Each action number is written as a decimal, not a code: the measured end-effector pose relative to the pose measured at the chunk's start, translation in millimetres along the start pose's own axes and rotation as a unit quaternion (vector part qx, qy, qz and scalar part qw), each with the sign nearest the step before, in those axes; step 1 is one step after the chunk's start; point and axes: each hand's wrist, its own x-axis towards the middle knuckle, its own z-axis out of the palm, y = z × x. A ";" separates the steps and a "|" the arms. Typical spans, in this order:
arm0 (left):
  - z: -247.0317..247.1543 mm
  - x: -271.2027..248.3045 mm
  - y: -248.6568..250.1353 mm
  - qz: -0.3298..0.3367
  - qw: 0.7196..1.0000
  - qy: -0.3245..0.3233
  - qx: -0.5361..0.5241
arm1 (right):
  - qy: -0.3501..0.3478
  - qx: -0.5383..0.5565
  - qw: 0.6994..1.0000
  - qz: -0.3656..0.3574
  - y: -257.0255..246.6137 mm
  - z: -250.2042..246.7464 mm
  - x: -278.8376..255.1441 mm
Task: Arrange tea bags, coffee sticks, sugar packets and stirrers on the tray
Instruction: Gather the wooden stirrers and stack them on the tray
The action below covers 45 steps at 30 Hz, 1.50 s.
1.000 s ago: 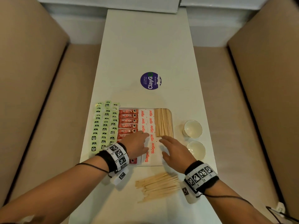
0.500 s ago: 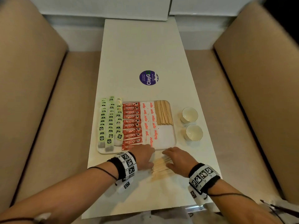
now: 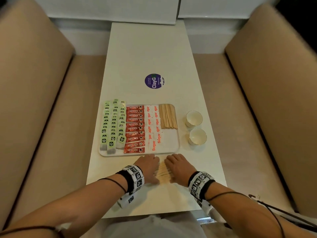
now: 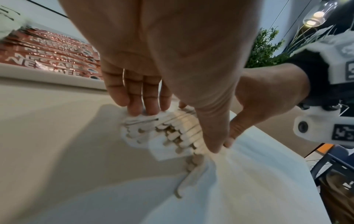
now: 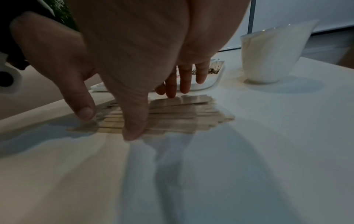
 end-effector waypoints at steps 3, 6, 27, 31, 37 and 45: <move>9.7 -0.3 11.4 -0.008 1.000 0.007 -0.006 | -0.010 0.007 1.000 0.009 4.4 -1.0 1.4; 15.4 1.8 23.7 -0.031 0.999 0.021 -0.038 | -0.011 0.004 1.000 -0.005 8.4 -5.5 3.2; 41.0 5.4 42.9 -0.055 0.998 0.031 -0.026 | -0.046 -0.037 0.997 -0.053 11.1 -9.1 2.4; 41.7 6.4 43.8 -0.054 0.998 0.023 -0.012 | -0.064 -0.048 0.995 -0.055 8.2 -13.0 4.3; 41.9 7.9 43.8 -0.068 0.998 0.020 0.002 | -0.076 -0.063 0.994 -0.053 3.7 -15.9 6.6; 36.7 6.1 37.4 -0.082 0.997 0.013 0.012 | -0.065 -0.048 0.996 -0.044 4.7 -17.9 8.2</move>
